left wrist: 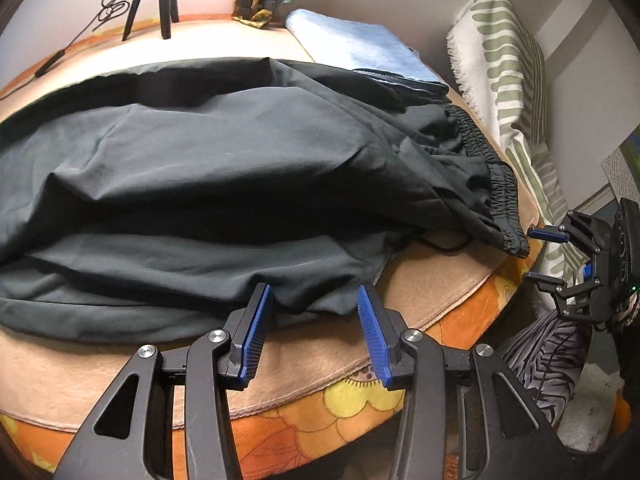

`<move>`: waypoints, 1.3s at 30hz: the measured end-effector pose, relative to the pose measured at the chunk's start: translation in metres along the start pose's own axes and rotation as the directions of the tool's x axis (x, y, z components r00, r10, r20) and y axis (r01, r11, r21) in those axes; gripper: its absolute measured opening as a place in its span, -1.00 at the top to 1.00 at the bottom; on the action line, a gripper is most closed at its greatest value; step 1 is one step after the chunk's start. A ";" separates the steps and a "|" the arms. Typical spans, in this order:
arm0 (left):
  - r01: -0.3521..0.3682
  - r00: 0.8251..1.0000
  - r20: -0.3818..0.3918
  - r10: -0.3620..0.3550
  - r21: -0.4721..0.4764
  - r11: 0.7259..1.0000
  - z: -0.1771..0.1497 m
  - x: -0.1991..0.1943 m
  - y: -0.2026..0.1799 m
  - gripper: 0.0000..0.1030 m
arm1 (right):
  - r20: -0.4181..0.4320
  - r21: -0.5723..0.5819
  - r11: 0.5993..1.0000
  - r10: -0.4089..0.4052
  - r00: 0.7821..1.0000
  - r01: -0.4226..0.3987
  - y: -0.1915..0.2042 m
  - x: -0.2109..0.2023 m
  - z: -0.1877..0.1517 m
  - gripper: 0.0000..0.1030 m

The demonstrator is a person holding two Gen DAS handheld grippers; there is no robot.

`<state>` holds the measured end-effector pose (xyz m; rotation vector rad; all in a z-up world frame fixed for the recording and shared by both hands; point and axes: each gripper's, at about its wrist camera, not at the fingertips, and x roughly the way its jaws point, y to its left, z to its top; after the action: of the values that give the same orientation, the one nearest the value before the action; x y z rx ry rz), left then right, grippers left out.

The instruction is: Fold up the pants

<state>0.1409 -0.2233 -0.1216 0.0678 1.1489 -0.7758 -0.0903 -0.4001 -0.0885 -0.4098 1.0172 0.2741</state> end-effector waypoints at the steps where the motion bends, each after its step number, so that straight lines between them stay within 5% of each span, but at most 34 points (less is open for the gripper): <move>1: 0.005 1.000 0.003 -0.005 0.000 1.000 0.000 0.000 -0.001 0.17 | 0.002 -0.016 1.000 -0.011 1.000 0.011 0.002 0.002 0.001 0.03; 5: 0.018 1.000 0.007 -0.018 0.004 1.000 0.001 0.003 -0.003 0.17 | -0.007 -0.090 0.994 -0.058 0.998 0.057 0.009 0.011 0.004 0.12; 10: 0.038 0.999 0.007 -0.038 0.004 0.999 0.002 0.001 -0.003 0.17 | -0.018 -0.113 0.990 -0.082 0.996 0.079 0.003 0.016 0.008 0.71; 13: 0.058 0.998 0.024 -0.058 0.006 0.998 0.000 -0.006 -0.004 0.17 | 0.032 -0.061 0.994 -0.086 0.996 0.088 -0.014 0.000 0.016 0.79; 19: 0.057 0.994 0.097 -0.059 0.016 0.998 0.005 -0.024 -0.001 0.17 | 0.135 0.103 0.989 -0.116 0.984 0.102 -0.086 -0.029 0.051 0.81; 24: 0.016 0.992 0.128 -0.021 0.041 0.999 0.009 -0.026 -0.001 0.17 | 0.143 0.213 0.974 -0.107 0.984 0.075 -0.150 -0.012 0.079 0.81; 32: 0.006 0.994 0.113 -0.012 0.057 0.998 0.009 -0.019 0.000 0.17 | -0.010 0.345 0.931 -0.122 0.993 0.118 -0.214 0.071 0.090 0.81; 35: 0.010 0.994 0.110 -0.016 0.050 0.999 0.008 -0.020 0.002 0.17 | -0.094 0.381 0.907 -0.157 0.983 0.181 -0.226 0.096 0.082 0.62; 37: 0.012 0.994 0.108 -0.018 0.053 0.999 0.005 -0.022 0.002 0.17 | -0.145 0.394 0.887 -0.198 0.969 0.241 -0.230 0.103 0.076 0.28; 39: 0.013 0.994 0.106 -0.020 0.066 0.998 0.001 -0.025 0.001 0.17 | -0.149 0.445 0.863 -0.192 0.970 0.239 -0.231 0.098 0.068 0.22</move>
<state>0.1378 -0.2101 -0.1009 0.0709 1.0236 -0.8219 0.1042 -0.5724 -0.0949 -0.1004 1.0862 -0.1958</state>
